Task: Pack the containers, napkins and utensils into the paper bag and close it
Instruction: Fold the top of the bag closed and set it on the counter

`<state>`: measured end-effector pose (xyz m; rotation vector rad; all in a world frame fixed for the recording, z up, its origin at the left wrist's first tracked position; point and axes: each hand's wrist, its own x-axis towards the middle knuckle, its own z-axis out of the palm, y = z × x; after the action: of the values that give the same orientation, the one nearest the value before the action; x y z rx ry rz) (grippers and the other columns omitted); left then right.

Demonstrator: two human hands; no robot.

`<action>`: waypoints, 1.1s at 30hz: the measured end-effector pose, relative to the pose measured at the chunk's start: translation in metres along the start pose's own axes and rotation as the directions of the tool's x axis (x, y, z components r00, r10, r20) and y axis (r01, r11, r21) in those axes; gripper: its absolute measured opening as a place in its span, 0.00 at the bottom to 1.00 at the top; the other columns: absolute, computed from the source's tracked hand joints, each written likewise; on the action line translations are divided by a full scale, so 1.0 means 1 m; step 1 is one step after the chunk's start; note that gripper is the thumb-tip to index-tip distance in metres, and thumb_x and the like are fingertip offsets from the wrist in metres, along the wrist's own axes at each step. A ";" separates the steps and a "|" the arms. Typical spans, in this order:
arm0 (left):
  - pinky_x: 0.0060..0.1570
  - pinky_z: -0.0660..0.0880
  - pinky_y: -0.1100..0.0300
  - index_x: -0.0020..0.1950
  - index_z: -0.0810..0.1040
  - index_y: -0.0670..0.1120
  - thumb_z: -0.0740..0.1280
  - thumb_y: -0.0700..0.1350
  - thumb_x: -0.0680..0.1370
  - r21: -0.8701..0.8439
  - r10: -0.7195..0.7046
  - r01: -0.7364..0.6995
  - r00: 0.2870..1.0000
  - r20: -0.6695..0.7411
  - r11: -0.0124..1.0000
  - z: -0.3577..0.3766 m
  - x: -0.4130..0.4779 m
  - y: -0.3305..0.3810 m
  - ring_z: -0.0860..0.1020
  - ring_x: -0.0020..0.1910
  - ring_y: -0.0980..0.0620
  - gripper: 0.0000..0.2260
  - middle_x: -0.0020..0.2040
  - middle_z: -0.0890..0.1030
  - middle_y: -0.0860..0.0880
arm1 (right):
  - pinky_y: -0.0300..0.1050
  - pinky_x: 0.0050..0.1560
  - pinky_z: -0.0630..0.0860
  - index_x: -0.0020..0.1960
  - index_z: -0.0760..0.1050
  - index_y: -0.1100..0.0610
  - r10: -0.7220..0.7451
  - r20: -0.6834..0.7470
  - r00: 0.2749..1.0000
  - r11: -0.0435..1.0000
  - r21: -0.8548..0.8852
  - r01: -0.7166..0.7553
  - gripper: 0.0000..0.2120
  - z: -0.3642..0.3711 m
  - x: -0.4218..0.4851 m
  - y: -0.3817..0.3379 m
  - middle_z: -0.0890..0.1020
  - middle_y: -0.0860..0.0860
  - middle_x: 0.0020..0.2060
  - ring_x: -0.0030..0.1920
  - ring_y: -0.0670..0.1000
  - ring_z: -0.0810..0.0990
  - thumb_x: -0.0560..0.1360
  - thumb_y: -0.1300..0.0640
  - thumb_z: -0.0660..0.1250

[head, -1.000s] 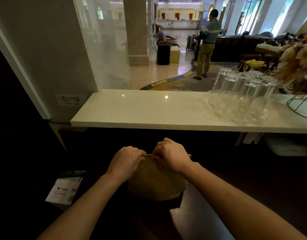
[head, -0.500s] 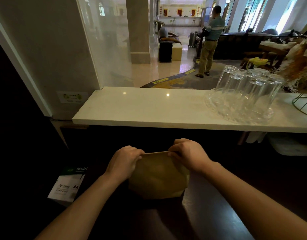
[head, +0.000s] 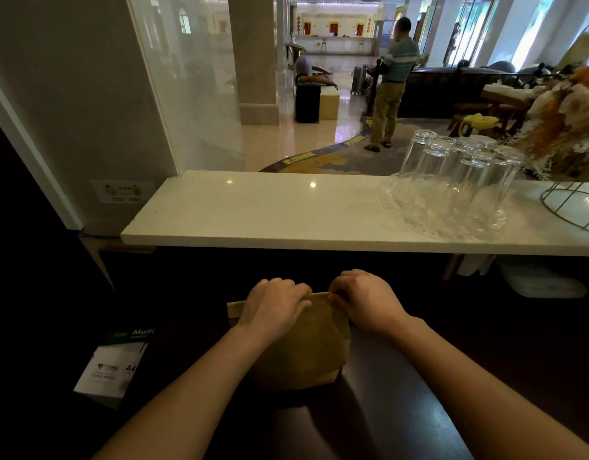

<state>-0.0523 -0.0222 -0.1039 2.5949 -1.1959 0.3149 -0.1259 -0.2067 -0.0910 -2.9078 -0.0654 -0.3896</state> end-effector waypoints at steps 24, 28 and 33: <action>0.47 0.74 0.57 0.53 0.82 0.52 0.65 0.49 0.79 -0.060 -0.190 0.191 0.981 0.032 0.980 -0.020 -0.045 -0.069 0.79 0.48 0.51 0.08 0.47 0.83 0.52 | 0.45 0.41 0.75 0.51 0.77 0.47 -0.090 0.022 0.996 0.996 -0.017 0.090 0.08 0.008 0.024 -0.033 0.79 0.46 0.46 0.50 0.50 0.77 0.73 0.49 0.66; 0.47 0.74 0.55 0.53 0.82 0.54 0.65 0.50 0.78 -0.087 -0.188 0.190 0.982 0.025 0.978 -0.024 -0.044 -0.065 0.79 0.47 0.51 0.07 0.46 0.83 0.53 | 0.44 0.38 0.69 0.55 0.79 0.48 -0.207 0.045 0.977 0.978 0.024 0.206 0.13 0.022 0.041 -0.077 0.79 0.48 0.46 0.49 0.52 0.76 0.75 0.43 0.65; 0.45 0.75 0.55 0.51 0.83 0.53 0.66 0.50 0.78 -0.115 -0.180 0.180 0.984 0.008 0.977 -0.025 -0.050 -0.067 0.79 0.46 0.51 0.07 0.45 0.83 0.52 | 0.45 0.40 0.70 0.51 0.80 0.51 -0.260 0.074 0.963 0.966 0.032 0.258 0.12 0.031 0.047 -0.091 0.79 0.50 0.45 0.48 0.53 0.76 0.78 0.46 0.62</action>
<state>-0.0355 0.0633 -0.1054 2.5774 -0.9394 0.2051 -0.0793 -0.1103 -0.0903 -2.8971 -0.4636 -0.3142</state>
